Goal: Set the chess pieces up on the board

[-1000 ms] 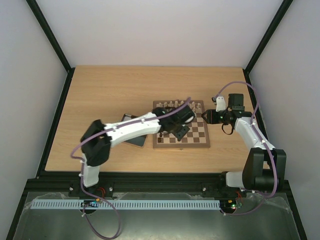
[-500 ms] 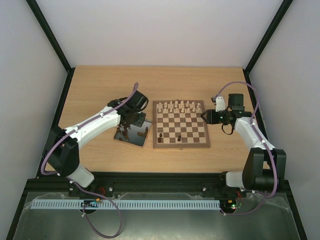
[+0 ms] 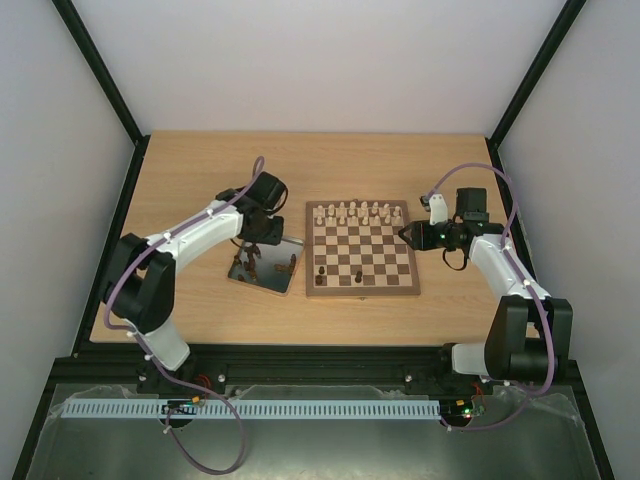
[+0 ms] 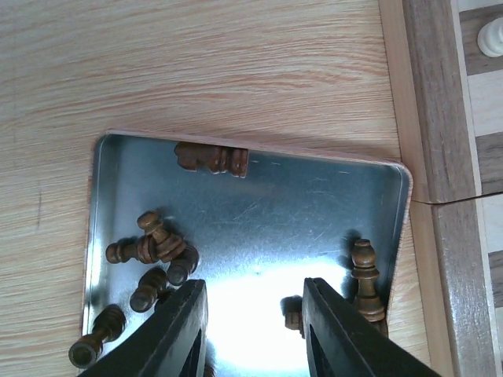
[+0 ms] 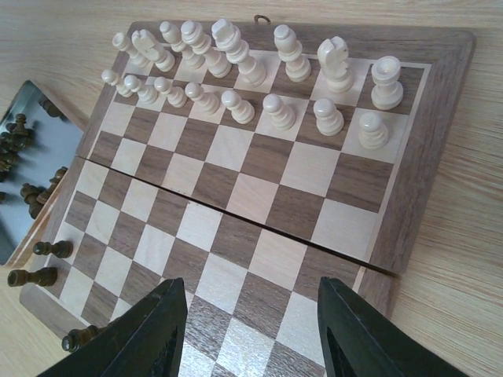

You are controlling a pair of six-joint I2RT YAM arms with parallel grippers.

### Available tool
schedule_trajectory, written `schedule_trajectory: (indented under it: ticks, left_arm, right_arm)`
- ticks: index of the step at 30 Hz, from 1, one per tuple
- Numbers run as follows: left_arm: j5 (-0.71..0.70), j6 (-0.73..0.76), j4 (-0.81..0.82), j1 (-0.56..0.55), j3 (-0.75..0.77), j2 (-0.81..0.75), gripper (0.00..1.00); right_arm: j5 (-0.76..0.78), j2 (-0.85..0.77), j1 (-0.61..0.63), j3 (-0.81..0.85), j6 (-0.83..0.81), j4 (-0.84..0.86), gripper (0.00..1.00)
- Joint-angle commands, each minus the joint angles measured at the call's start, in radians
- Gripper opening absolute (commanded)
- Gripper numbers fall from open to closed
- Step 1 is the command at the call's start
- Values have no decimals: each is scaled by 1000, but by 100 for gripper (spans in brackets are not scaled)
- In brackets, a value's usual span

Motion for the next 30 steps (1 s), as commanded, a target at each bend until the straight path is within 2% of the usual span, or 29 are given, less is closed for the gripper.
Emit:
schedule_trajectory:
  ticks: [1, 8, 14, 30]
  left_arm:
    - [7, -51, -51, 1, 43, 13, 35]
    - [-57, -46, -61, 4, 14, 76, 28]
    - [-129, -49, -14, 6, 1, 118, 30]
    - [-165, -33, -19, 11, -20, 173, 29]
  right_arm:
    - [-57, -7, -1, 12, -18, -53, 49]
    - [-52, -21, 4, 14, -27, -61, 49]
    - [-47, -47, 4, 4, -26, -51, 49]
    - [-27, -45, 4, 3, -46, -62, 49]
